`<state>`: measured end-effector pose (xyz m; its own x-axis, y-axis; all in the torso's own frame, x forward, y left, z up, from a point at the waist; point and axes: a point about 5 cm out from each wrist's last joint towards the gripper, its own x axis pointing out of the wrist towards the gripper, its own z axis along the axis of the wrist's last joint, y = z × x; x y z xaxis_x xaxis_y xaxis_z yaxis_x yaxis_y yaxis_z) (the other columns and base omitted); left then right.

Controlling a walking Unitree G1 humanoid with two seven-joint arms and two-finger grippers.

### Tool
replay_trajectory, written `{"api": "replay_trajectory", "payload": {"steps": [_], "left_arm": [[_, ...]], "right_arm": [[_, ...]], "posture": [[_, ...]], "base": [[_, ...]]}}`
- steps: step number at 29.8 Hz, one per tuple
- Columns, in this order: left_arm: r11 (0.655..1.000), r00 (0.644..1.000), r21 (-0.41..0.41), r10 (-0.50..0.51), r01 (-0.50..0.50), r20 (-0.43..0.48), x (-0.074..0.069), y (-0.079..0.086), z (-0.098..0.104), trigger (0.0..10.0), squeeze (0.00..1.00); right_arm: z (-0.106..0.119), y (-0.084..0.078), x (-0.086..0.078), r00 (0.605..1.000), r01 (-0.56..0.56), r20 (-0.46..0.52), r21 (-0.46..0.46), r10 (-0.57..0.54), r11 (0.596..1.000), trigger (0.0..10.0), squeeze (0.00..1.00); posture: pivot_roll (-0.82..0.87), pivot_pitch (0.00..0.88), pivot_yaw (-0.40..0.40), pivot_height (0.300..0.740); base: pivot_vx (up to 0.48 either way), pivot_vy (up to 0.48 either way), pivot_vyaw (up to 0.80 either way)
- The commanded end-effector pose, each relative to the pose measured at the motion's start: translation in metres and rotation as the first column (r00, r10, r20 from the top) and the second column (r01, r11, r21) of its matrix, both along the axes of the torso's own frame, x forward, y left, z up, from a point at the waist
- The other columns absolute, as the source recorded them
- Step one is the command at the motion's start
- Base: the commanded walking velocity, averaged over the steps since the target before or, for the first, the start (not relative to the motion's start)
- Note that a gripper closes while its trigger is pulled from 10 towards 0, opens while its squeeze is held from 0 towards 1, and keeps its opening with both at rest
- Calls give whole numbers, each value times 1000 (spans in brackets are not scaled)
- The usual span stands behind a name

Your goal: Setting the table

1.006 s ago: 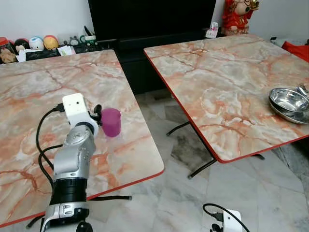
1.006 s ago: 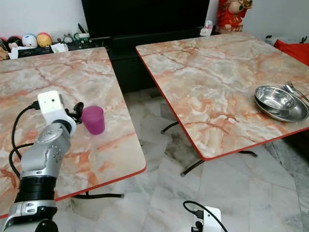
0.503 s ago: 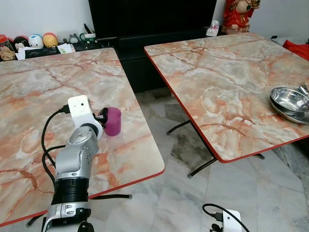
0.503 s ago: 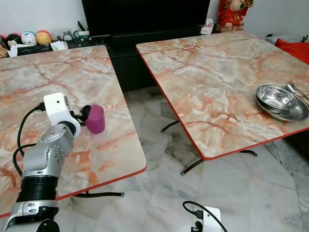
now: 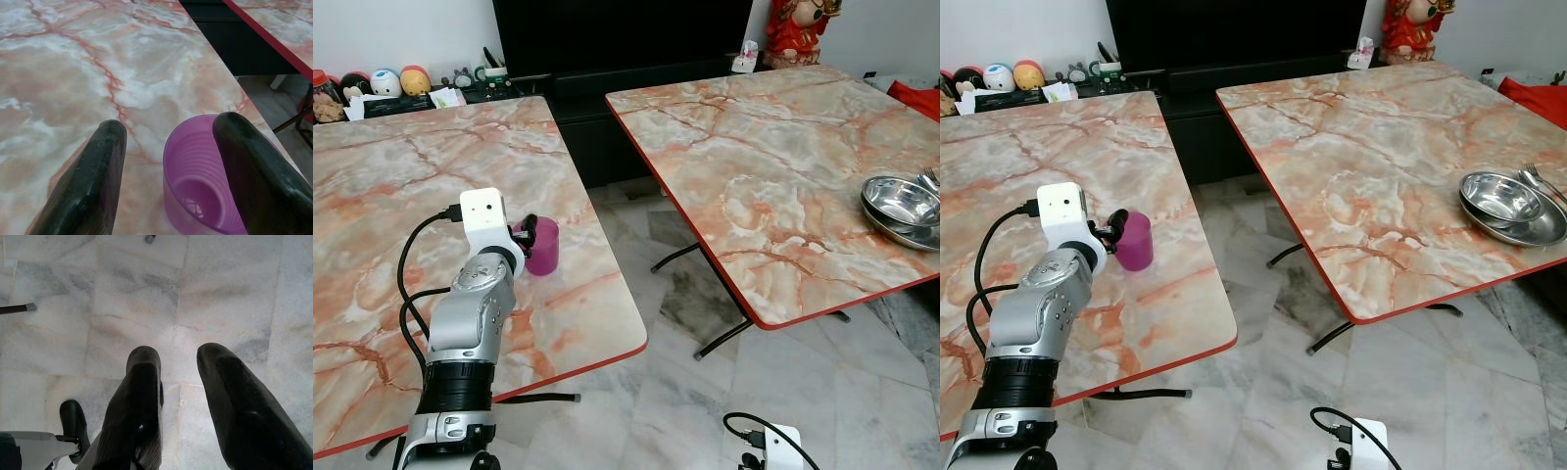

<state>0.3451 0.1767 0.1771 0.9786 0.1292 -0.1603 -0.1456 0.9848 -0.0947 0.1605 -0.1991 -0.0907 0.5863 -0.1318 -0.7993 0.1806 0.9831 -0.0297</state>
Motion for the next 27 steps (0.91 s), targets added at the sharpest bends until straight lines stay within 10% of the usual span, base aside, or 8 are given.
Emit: {"api": "replay_trajectory", "payload": {"steps": [1, 9, 11, 12, 16, 21, 22, 27], "left_arm": [[1000, 999, 17, 11, -10, -49, -2, 3, -8, 10000, 0], [1000, 996, 7, 7, -6, -87, -4, 2, -16, 10000, 0], [1000, 996, 6, 7, -7, -86, -4, 2, -16, 7216, 0], [1000, 996, 5, 7, -7, -86, -4, 2, -15, 1569, 0], [1000, 996, 3, 9, -9, -87, -4, 3, -16, 0, 0], [1000, 996, 3, 9, -9, -94, -5, 4, -17, 157, 0], [1000, 995, 5, 7, -6, -100, -5, 3, -18, 6235, 0], [1000, 994, 4, 2, -2, -110, -5, 3, -19, 10000, 0]], "right_arm": [[-1, -2, -2, 1000, -3, -12, -3, 3, 1000, 10000, 0], [-1, -2, -2, 1000, -8, -11, -3, 8, 1000, 10000, 0], [-1, -2, -1, 1000, -8, -11, -4, 8, 1000, 10000, 0], [-1, -2, -1, 1000, -8, -12, -3, 8, 1000, 10000, 0], [0, -2, -1, 1000, -10, -11, -3, 10, 1000, 10000, 0], [-1, -2, -1, 1000, -12, -12, -3, 12, 1000, 10000, 0], [-1, -2, -1, 1000, -13, -12, -3, 13, 1000, 10000, 0], [-1, -2, -1, 1000, -14, -12, -2, 14, 1000, 10000, 0]], "posture": [[114, 0, 11, 740], [113, 0, 11, 740], [114, 0, 10, 740], [112, 0, 11, 740], [112, 0, 11, 740], [113, 0, 10, 740], [114, 0, 10, 740], [112, 0, 10, 740]], "base": [[0, 0, 0], [0, 0, 0], [0, 0, 0], [0, 0, 0], [0, 0, 0], [0, 0, 0], [0, 0, 0], [0, 0, 0]]}}
